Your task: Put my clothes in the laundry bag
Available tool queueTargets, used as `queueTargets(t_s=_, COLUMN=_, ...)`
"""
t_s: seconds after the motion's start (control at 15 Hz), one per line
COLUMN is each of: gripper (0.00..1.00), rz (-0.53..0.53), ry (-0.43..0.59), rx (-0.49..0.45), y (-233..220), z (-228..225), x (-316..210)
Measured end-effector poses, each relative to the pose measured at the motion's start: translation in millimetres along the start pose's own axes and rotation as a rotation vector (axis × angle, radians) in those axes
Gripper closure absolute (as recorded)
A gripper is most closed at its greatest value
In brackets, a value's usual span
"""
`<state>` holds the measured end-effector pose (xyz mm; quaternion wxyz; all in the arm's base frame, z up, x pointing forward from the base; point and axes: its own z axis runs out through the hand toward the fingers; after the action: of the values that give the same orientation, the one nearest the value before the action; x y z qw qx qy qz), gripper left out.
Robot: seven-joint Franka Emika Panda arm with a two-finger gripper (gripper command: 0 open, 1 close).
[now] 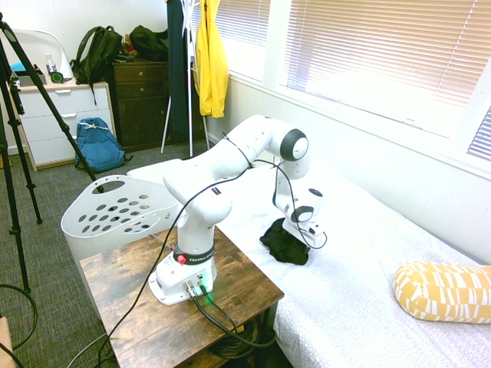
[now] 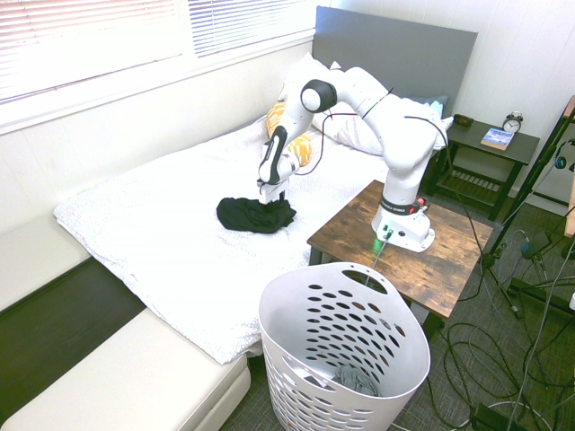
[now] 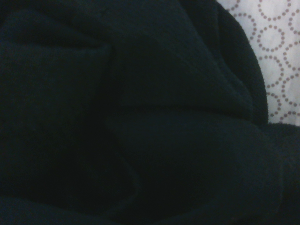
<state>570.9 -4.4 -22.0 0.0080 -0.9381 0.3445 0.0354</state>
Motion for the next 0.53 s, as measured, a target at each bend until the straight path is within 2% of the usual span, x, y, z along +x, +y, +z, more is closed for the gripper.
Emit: queueTargets(t_s=0.53, gripper=1.00, rz=0.008, ry=-0.010, rx=0.026, y=10.4, z=-8.2, x=5.8)
